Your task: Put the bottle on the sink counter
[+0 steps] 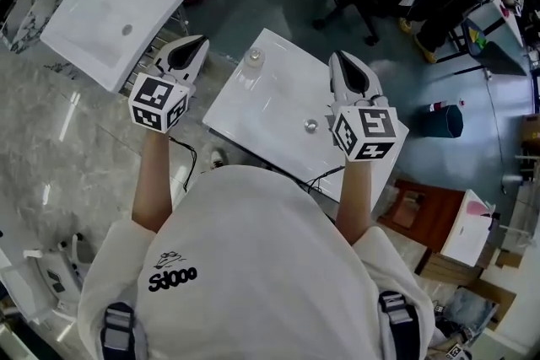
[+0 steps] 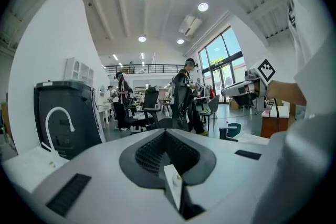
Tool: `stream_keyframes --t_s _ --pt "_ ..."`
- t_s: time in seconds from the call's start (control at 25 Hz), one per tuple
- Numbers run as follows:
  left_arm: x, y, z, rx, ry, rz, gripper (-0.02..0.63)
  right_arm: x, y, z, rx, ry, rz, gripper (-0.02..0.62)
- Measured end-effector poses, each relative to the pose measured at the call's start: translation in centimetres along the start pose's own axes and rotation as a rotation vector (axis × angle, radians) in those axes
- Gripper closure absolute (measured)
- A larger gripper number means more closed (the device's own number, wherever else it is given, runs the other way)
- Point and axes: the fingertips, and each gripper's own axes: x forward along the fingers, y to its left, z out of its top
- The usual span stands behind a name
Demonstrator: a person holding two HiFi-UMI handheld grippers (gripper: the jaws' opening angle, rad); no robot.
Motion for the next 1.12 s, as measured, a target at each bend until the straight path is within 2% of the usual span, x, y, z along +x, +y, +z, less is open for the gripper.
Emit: stream_keyframes --t_s 0.24,0.48,1.12 --pt "-0.9 -0.7 5.2 0.096 -0.067 -0.012 0.6 0.0 1.5 3.4 -0.02 -0.062 0.049 0.584" --pt "-1.6 -2.0 7.5 0.15 -0.119 -0.041 0.6 0.3 2.4 5.0 -0.063 -0.081 0.052 0.584" --pt "-1.9 -1.6 5.7 0.104 -0.081 -0.044 0.6 1.0 4.2 4.2 -0.063 -0.081 0.09 0.584"
